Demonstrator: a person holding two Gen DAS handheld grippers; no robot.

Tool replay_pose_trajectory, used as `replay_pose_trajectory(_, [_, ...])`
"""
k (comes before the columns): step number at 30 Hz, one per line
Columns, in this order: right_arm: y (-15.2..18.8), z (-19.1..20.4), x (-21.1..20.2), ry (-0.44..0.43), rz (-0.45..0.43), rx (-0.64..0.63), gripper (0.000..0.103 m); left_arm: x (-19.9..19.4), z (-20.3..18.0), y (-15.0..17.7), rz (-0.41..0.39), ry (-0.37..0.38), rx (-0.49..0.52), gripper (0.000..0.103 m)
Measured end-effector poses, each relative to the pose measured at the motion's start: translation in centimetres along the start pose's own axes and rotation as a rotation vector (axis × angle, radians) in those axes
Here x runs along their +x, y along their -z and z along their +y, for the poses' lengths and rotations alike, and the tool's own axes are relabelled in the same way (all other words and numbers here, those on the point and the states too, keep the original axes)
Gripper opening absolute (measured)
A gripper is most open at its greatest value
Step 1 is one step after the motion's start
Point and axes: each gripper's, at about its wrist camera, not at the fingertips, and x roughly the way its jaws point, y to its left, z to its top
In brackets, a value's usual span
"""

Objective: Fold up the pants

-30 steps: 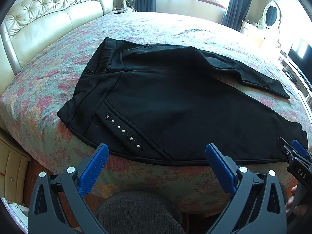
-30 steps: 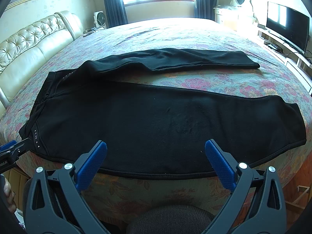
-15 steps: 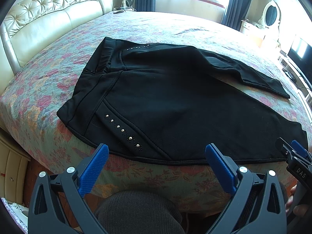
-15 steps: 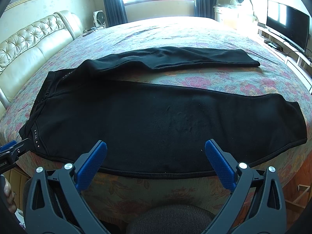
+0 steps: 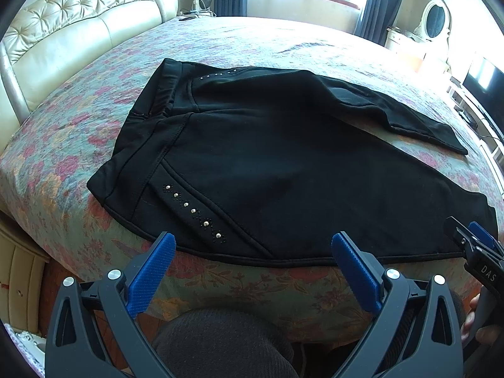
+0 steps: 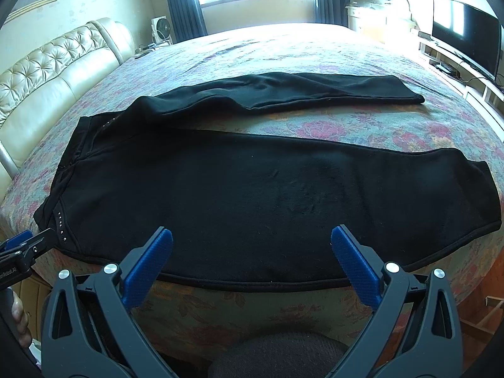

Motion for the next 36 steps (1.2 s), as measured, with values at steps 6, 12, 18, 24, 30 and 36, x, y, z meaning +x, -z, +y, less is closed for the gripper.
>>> replay_pose_trajectory(6, [-1.0,0.1,0.3,0.001,-0.009,-0.017,0.101,0.4,-0.1,-1.3,-0.02,0.009,0.021,0.099])
replay_pose_trajectory(12, [-3.0,-0.3,1.5,0.0,-0.008,-0.02,0.101,1.6,0.7,-3.7,-0.031,0.026,0.051,0.099])
replay_pose_trajectory(18, [-5.6,-0.3,3.2,-0.007,-0.004,-0.018,0.101,3.5,2.7,-6.9,-0.065,0.027,0.135,0.099])
replay_pose_trajectory(24, [-7.5,0.9,5.0,-0.034,0.0,-0.043,0.101,6.8,9.3,-13.1,0.0,0.191,0.12,0.099])
replay_pose_trajectory(30, [-7.9,2.6,6.8,-0.083,0.041,-0.065,0.101,12.7,18.7,-20.4,0.053,0.42,-0.117,0.099])
replay_pose_trajectory(36, [-7.9,3.8,8.2,-0.115,0.085,-0.112,0.101,19.8,21.6,-24.7,0.133,0.434,-0.176,0.099])
